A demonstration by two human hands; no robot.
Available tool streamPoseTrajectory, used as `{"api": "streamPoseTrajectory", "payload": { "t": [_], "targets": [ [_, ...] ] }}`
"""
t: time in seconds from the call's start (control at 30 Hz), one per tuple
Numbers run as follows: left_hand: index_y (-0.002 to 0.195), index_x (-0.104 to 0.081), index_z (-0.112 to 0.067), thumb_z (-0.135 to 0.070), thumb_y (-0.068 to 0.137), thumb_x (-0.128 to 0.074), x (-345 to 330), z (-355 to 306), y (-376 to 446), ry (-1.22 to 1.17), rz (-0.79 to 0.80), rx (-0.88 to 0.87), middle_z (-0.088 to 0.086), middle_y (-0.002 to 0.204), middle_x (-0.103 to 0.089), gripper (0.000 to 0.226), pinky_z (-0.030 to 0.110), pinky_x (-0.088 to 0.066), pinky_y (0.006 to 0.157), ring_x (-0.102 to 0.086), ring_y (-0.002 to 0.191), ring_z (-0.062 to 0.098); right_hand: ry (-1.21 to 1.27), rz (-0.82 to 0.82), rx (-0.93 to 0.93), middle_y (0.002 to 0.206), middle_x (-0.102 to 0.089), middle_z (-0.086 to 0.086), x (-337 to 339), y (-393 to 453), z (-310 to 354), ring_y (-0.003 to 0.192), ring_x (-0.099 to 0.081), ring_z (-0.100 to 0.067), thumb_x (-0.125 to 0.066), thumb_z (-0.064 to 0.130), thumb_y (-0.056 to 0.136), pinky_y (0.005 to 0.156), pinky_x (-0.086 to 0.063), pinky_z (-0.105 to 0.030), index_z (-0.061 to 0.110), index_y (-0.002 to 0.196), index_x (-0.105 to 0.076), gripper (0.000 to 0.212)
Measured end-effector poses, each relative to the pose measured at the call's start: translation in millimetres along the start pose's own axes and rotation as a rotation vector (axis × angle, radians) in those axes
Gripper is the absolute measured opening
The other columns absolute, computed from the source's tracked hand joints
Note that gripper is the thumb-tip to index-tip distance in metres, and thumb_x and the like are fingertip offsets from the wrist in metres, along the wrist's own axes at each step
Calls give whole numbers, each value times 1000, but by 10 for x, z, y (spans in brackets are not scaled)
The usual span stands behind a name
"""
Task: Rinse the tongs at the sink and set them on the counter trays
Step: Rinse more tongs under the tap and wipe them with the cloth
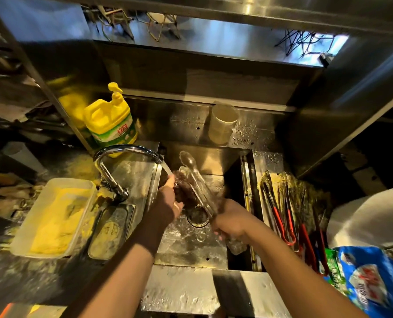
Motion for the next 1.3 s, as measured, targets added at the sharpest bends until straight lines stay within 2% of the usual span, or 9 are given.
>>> {"api": "streamPoseTrajectory", "payload": {
  "t": [0.1,0.23,0.4,0.5,0.7,0.87,0.97,1.2,1.3],
  "targets": [
    [119,-57,-6,-27,86,-72,-15,-159,-62,167,-111,-36,14,105,-67,42,42,-58,82,-68,93,28,-1,50,-19,71,-63,-11,-167,-66,-58,45,-61,-13,-55,-11,82,46,-52,-26,0,122,-52,42],
    [108,-49,-6,-19,96,-60,-148,-180,-139,298,-104,9,17,84,-58,21,32,-54,40,-59,65,27,-60,30,1,73,-64,-13,-190,-55,-41,50,-61,-17,-51,-7,84,52,-53,-29,-2,107,-57,24],
    [92,-56,-6,-16,102,-42,-186,-75,-68,373,35,89,16,82,-54,19,36,-49,73,-54,69,28,-35,43,4,72,-62,-12,-273,-76,-10,44,-59,-13,-51,-3,84,47,-51,-26,0,104,-51,20],
    [88,-57,-8,-17,102,-45,-202,-100,-98,347,29,58,10,62,-62,20,30,-51,56,-62,55,24,-27,10,7,77,-63,-13,-228,-50,-32,44,-59,-12,-53,-1,87,45,-51,-27,1,115,-54,28],
    [92,-58,-10,-21,101,-47,-105,-133,-62,354,2,-12,6,85,-57,17,30,-54,58,-56,71,20,-56,1,24,74,-63,-12,-267,-64,5,49,-60,-16,-51,-1,84,48,-54,-30,-1,111,-54,27],
    [61,-67,-2,-20,102,-47,-578,-333,-112,176,374,-87,17,55,-64,49,31,-53,44,-62,56,22,-62,-4,18,67,-62,-9,-256,-77,26,44,-59,-13,-52,0,85,47,-51,-28,3,93,-53,9],
    [82,-65,-6,-18,100,-52,-257,-198,-95,301,64,-23,9,66,-67,25,24,-52,39,-65,43,16,-62,-12,12,74,-63,-11,-219,-67,30,49,-60,-14,-52,1,87,48,-52,-29,1,102,-53,15],
    [80,-53,-1,-26,104,-43,-212,-94,-98,375,-9,84,17,73,-53,36,25,-50,36,-62,42,22,-67,7,-12,75,-64,-15,-193,-70,5,44,-60,-14,-50,-2,87,47,-51,-27,3,102,-48,15],
    [86,-60,-7,-24,100,-51,-208,-75,-108,310,-9,38,12,81,-62,24,35,-56,59,-62,68,26,-77,-12,-11,70,-63,-11,-210,-78,-19,46,-59,-14,-52,0,89,52,-54,-28,3,91,-53,4]
  ]
}}
Point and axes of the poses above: each hand's wrist, its own y-axis towards the middle knuckle, its own x-axis out of the back of the hand, z = x × y, the point moved 9 cm from there along y, towards the middle knuckle
